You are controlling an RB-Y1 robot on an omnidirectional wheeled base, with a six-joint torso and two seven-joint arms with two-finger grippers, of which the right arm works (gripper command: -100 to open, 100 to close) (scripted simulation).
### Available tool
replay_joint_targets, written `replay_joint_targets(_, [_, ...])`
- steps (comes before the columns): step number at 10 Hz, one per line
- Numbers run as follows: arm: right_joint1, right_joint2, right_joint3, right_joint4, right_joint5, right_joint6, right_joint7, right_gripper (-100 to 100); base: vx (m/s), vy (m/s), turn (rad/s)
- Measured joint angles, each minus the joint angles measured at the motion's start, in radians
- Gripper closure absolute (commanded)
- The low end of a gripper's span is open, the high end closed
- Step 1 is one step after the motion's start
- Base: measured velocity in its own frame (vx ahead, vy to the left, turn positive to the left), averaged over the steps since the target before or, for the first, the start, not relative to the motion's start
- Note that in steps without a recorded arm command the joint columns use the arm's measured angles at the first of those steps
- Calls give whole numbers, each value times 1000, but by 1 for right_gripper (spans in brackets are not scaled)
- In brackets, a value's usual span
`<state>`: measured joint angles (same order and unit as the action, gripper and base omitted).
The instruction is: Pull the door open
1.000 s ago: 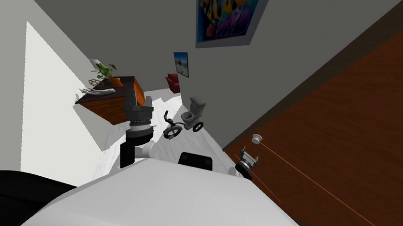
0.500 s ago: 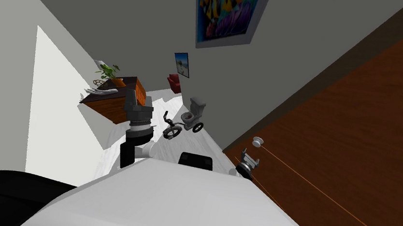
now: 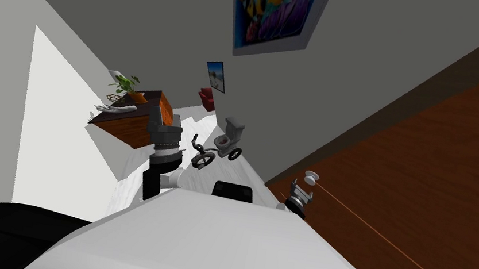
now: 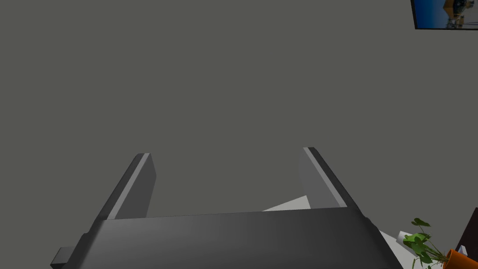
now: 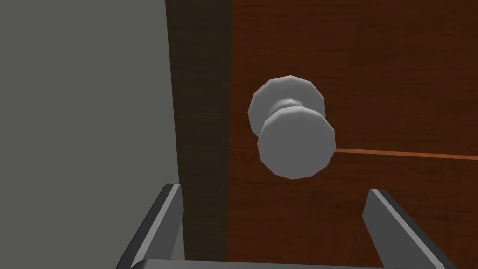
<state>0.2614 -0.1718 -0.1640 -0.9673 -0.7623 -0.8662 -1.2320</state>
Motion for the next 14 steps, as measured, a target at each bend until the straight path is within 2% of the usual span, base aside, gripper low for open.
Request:
replay_joint_targets(5, [-10, -44, -56, 64, 59, 11, -101, -100, 87, -29, 15])
replay_joint_targets(8, [-32, -64, -81, 129, 91, 2, -158, -100, 64, -63, 13])
replay_joint_targets(9, [-40, -77, -90, 157, 104, -3, -183, -100, 24, -41, 13])
replay_joint_targets(10, [-41, -78, -91, 160, 105, -4, -189, 100, -4, 1, -30])
replay_joint_targets(14, [-39, -80, -92, 158, 103, -3, -183, 100, -6, 6, 1])
